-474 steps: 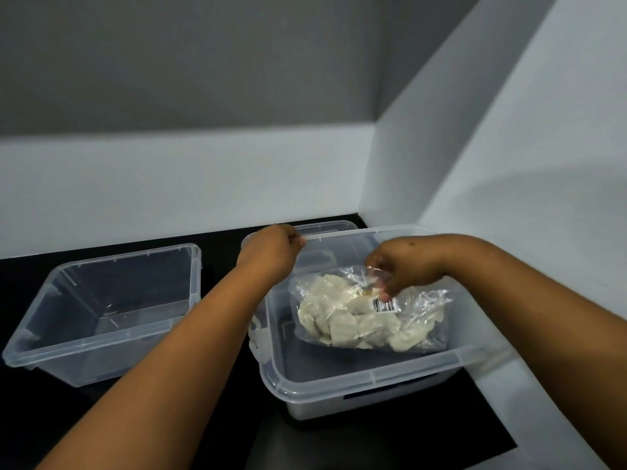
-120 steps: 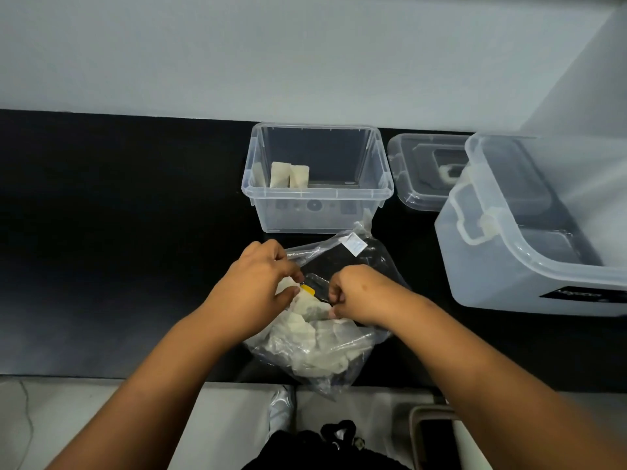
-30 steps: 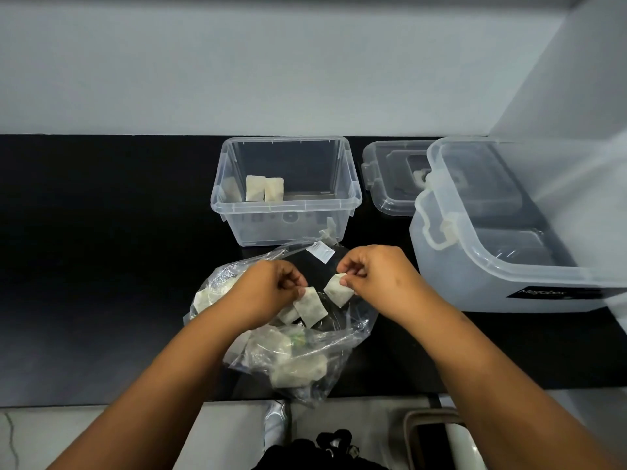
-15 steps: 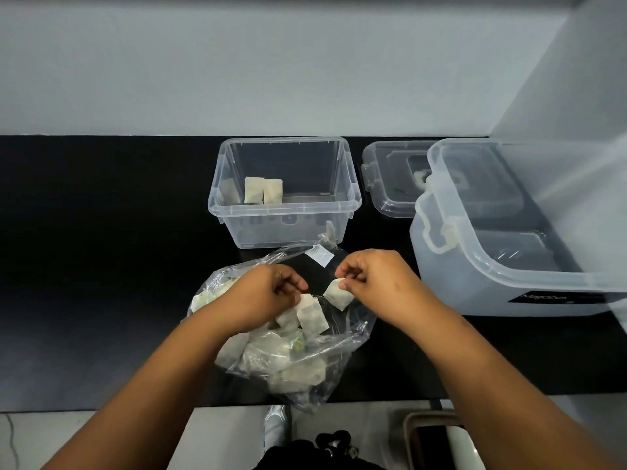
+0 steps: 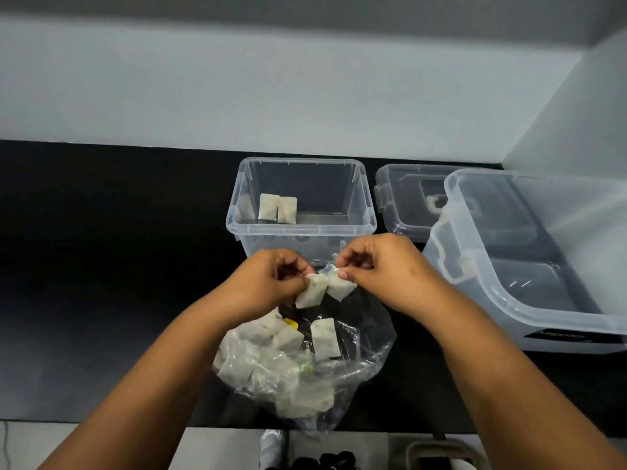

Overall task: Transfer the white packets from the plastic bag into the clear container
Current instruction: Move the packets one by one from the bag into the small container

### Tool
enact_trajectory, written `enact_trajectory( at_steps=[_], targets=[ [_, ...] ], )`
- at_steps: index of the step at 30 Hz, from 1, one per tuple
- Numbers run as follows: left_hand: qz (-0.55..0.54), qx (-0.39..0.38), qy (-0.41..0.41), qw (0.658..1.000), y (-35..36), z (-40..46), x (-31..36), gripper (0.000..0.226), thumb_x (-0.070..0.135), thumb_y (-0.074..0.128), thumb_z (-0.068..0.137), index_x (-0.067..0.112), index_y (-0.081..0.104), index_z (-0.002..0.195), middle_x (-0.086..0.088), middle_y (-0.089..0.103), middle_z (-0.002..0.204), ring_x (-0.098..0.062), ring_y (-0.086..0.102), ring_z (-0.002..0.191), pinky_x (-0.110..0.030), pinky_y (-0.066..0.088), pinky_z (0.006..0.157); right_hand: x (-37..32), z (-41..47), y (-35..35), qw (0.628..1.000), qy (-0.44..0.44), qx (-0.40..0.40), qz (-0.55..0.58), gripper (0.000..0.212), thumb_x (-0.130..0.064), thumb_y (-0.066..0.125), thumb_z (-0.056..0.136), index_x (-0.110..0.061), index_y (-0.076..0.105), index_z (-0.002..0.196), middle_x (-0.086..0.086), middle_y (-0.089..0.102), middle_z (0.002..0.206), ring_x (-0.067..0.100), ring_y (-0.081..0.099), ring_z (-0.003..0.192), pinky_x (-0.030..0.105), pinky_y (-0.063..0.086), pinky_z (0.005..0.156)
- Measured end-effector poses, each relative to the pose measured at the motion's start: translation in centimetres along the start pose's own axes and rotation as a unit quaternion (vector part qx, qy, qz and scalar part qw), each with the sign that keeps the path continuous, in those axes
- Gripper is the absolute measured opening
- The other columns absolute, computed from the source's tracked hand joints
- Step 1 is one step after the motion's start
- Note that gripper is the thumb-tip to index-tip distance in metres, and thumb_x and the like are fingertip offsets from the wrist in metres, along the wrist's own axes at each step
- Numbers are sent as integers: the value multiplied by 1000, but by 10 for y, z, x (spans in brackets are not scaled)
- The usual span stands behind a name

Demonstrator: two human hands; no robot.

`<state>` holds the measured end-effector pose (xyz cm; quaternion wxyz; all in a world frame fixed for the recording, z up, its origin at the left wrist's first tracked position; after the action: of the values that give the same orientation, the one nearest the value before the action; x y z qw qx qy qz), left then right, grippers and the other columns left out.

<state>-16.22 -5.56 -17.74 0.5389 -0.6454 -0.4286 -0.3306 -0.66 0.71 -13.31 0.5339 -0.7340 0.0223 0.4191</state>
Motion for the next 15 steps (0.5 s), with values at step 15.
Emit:
enact_trajectory(
  at_steps=[15],
  targets=[
    [28, 154, 83, 984, -128, 64, 71, 2, 18, 69, 85, 17, 67, 86, -11, 70, 82, -14, 61, 65, -36, 53, 66, -70, 122, -66, 995, -66, 66, -19, 9, -15, 76, 80, -20, 75, 88, -11, 69, 78, 1, 64, 74, 13, 48, 66]
  ],
)
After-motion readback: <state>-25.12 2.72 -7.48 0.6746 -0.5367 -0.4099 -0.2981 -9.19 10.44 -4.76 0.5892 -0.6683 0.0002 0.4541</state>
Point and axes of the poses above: each hand's wrist, its own z-axis towards the middle knuckle, its own y-axis out of the palm, x = y × z, the point moved 7 cm from there along z, towards the middle knuckle
